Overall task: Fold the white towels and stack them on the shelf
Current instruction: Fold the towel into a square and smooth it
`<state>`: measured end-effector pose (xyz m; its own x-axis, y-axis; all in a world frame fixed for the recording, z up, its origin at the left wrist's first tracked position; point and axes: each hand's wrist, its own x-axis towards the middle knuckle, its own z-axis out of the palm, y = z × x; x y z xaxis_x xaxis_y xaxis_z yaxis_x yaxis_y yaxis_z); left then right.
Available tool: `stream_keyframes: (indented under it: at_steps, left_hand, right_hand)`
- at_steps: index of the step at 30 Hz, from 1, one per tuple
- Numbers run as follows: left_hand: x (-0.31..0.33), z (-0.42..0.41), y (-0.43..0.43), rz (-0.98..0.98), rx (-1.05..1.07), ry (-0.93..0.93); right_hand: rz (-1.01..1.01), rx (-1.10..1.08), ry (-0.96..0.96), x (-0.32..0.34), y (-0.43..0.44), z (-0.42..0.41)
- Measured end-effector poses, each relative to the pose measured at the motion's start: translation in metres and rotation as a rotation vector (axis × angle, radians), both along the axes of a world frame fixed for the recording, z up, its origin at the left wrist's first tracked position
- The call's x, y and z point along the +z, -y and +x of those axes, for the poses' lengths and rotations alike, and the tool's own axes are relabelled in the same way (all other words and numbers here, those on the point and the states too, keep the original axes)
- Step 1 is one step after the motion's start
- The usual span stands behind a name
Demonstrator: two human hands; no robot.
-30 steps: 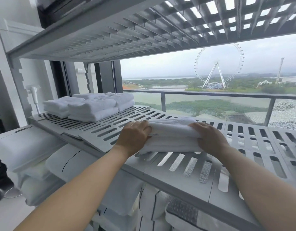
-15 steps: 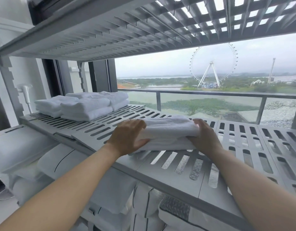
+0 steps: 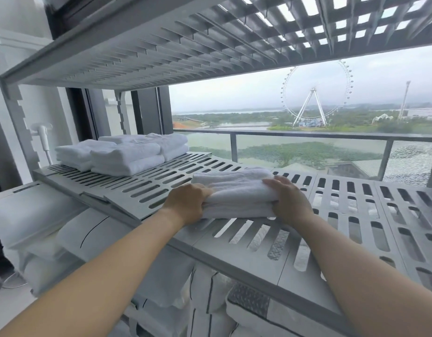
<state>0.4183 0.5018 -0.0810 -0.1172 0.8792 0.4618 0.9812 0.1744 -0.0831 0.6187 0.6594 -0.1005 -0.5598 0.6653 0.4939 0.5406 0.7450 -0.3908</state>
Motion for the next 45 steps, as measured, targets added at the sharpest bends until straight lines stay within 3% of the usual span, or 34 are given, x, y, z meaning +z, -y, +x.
stream_keyframes:
  at_steps: [6,11,17,20,23,26,31,34,39,45]
  left_hand:
    - [0.007,0.02,-0.007,0.06,0.072,0.281]
    - [0.026,0.009,-0.032,-0.068,0.127,0.524]
    - [0.043,-0.03,-0.065,-0.033,0.151,0.516]
    - [0.046,-0.03,-0.087,-0.044,0.06,0.54]
    - [0.035,-0.017,-0.107,-0.196,-0.046,0.499]
    - [0.007,-0.024,-0.11,-0.344,0.038,0.356]
    - [-0.003,-0.032,-0.107,-0.415,0.132,0.323]
    - [-0.003,-0.029,-0.105,-0.414,0.156,0.306]
    - [0.001,-0.026,-0.1,-0.397,0.132,0.321]
    - [0.005,-0.024,-0.093,-0.405,0.065,0.339]
  right_hand:
    - [-0.112,0.16,0.032,0.027,-0.002,-0.003]
    - [-0.087,0.141,0.036,0.051,-0.02,-0.023]
    - [-0.147,0.161,0.079,0.066,-0.041,-0.057]
    - [-0.163,0.162,0.098,0.064,-0.047,-0.076]
    - [-0.198,0.205,0.082,0.055,-0.049,-0.094]
    - [-0.237,0.217,0.055,0.037,-0.054,-0.096]
    - [-0.117,0.16,0.449,0.025,-0.062,-0.092]
    - [-0.134,0.17,0.537,0.027,-0.067,-0.09]
    - [-0.15,0.174,0.495,0.028,-0.067,-0.089]
    - [-0.281,-0.001,0.454,0.027,-0.062,-0.082]
